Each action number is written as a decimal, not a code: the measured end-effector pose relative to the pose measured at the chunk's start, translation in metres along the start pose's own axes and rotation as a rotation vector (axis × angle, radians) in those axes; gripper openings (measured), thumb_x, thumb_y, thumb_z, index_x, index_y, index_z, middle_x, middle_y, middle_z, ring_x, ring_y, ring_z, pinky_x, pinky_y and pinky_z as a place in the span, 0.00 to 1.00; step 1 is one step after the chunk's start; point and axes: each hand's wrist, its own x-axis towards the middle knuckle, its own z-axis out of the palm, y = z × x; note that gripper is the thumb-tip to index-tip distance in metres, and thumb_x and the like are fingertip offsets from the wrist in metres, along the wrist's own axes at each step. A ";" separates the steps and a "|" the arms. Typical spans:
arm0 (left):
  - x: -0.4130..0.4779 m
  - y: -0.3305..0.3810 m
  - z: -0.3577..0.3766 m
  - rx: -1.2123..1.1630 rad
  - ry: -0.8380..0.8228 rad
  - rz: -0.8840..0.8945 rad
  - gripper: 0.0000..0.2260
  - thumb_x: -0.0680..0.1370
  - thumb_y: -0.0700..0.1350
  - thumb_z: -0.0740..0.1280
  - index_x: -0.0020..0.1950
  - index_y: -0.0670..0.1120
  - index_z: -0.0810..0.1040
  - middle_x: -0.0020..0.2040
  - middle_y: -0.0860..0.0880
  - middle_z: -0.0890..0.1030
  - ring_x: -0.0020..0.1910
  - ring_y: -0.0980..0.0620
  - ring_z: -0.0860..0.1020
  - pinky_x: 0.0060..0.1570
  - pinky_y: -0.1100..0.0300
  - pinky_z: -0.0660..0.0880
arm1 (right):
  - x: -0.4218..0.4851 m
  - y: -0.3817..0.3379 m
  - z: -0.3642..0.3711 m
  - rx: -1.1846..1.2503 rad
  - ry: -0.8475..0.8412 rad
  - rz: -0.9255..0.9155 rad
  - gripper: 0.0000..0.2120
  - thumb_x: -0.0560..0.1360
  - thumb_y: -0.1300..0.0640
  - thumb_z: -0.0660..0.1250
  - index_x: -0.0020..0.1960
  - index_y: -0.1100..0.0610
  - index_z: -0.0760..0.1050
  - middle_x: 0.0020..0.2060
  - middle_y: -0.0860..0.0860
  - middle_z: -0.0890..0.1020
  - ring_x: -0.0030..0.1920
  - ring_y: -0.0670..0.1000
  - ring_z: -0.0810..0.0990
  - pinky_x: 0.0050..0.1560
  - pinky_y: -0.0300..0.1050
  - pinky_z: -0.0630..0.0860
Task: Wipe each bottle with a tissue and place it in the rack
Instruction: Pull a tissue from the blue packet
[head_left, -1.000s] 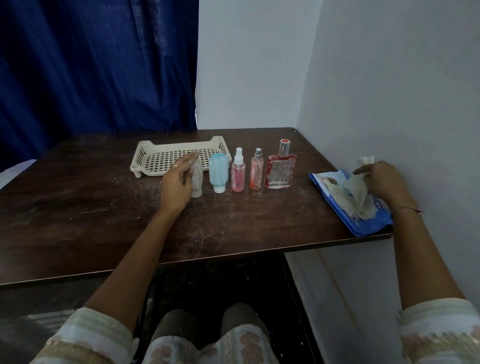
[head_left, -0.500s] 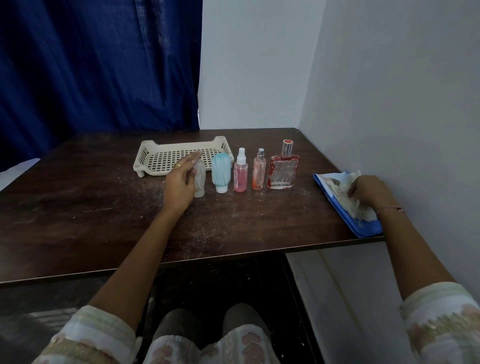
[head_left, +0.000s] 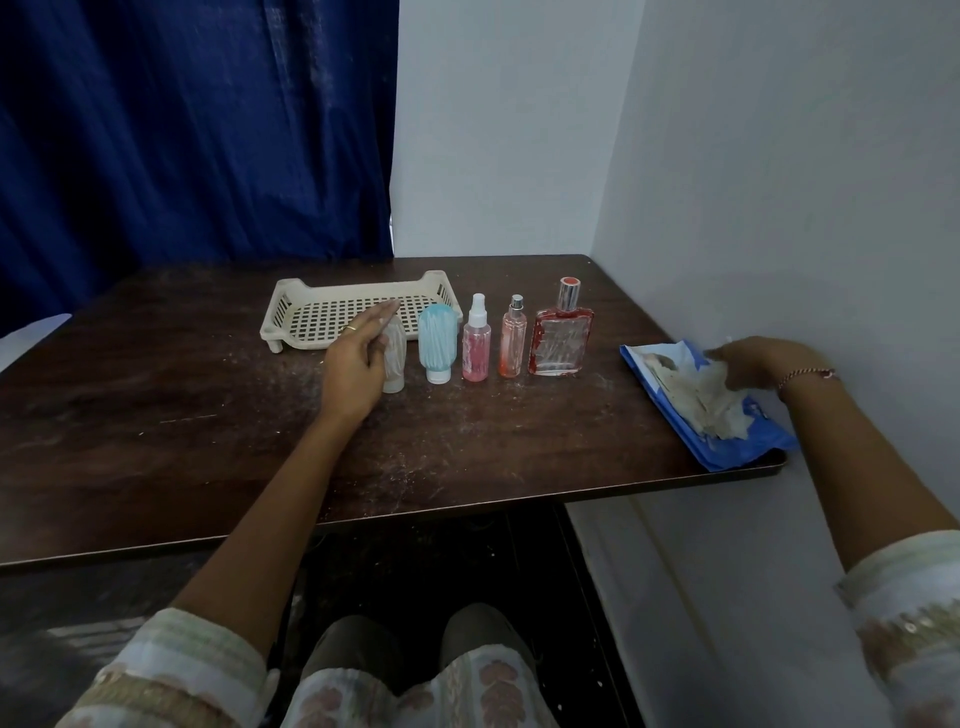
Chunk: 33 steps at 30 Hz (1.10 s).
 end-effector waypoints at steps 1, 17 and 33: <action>0.000 0.000 0.000 0.000 0.000 0.000 0.21 0.79 0.33 0.59 0.70 0.48 0.71 0.70 0.49 0.71 0.67 0.57 0.67 0.67 0.63 0.63 | -0.002 0.000 -0.003 0.016 0.014 -0.002 0.32 0.77 0.63 0.60 0.76 0.54 0.48 0.74 0.57 0.57 0.71 0.56 0.62 0.68 0.47 0.62; -0.003 0.001 -0.003 -0.005 -0.003 0.011 0.21 0.79 0.32 0.59 0.70 0.47 0.71 0.69 0.49 0.72 0.65 0.60 0.67 0.66 0.69 0.61 | -0.011 -0.008 -0.018 0.323 0.241 -0.227 0.17 0.77 0.68 0.55 0.59 0.57 0.78 0.62 0.60 0.74 0.52 0.57 0.72 0.50 0.41 0.65; -0.005 0.000 -0.002 0.002 -0.005 0.026 0.21 0.79 0.33 0.59 0.70 0.47 0.71 0.69 0.48 0.72 0.67 0.55 0.68 0.67 0.65 0.62 | -0.017 -0.035 0.015 0.658 0.426 -0.089 0.11 0.73 0.60 0.69 0.53 0.65 0.80 0.46 0.62 0.82 0.45 0.58 0.78 0.40 0.44 0.70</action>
